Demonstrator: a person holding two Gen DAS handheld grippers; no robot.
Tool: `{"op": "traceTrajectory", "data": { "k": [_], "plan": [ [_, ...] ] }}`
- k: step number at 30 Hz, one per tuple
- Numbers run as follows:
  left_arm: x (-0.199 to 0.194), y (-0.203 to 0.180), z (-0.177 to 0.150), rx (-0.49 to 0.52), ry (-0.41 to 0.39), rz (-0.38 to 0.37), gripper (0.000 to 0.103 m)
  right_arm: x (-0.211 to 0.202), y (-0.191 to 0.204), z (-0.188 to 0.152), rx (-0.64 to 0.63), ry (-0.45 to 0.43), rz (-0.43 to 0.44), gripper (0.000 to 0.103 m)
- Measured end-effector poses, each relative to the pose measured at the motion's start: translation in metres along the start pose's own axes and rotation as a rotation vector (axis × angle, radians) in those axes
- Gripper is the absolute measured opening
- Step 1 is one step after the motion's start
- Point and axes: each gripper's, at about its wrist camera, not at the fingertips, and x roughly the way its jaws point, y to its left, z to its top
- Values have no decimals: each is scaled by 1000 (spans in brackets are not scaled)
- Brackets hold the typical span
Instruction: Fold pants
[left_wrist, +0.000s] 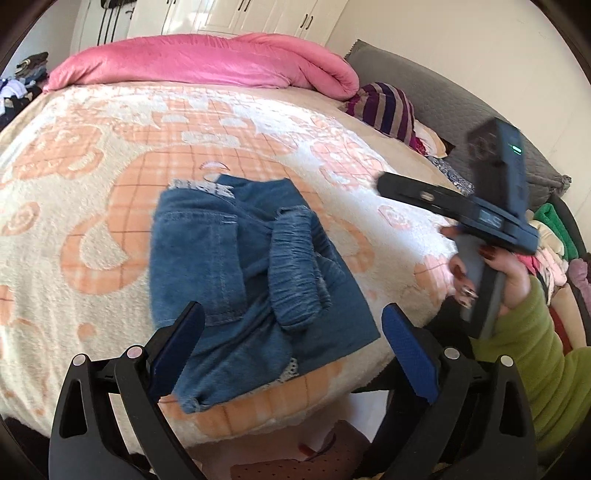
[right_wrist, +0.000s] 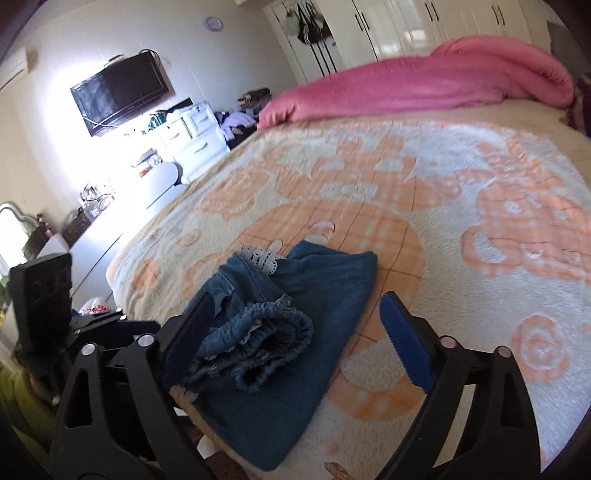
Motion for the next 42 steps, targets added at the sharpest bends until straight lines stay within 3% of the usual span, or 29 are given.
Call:
{"op": "traceTrajectory", "data": {
  "k": [5, 12, 16, 20, 24, 26, 28, 33, 34, 37, 39, 42],
  "plan": [
    [-5, 16, 2, -7, -17, 50, 96, -24, 31, -11, -102, -41, -7, 90],
    [-1, 49, 4, -55, -10, 104, 96, -27, 76, -46, -280, 8, -9, 91],
    [9, 72, 8, -94, 5, 143, 96, -13, 125, -70, -502, 47, 19, 88],
    [22, 90, 21, -136, 16, 125, 96, 12, 172, -86, -692, 117, 73, 66],
    [42, 97, 34, -134, 35, 91, 95, 42, 195, -96, -824, 188, 24, 50],
    [48, 97, 37, -133, 42, 81, 90, 50, 198, -96, -839, 199, 21, 45],
    [54, 97, 40, -130, 52, 53, 77, 54, 199, -97, -854, 206, 23, 45],
    [62, 96, 36, -131, 59, 35, 74, 65, 204, -96, -920, 218, -10, 42],
    [63, 96, 35, -133, 61, 32, 74, 69, 206, -97, -931, 230, -3, 38],
    [66, 97, 34, -140, 61, 27, 74, 87, 205, -102, -977, 303, -24, 10],
    [67, 96, 34, -138, 63, 27, 74, 92, 203, -105, -998, 322, -21, 6],
    [70, 97, 34, -135, 68, 28, 75, 83, 200, -102, -952, 356, 49, 1]
  ]
}}
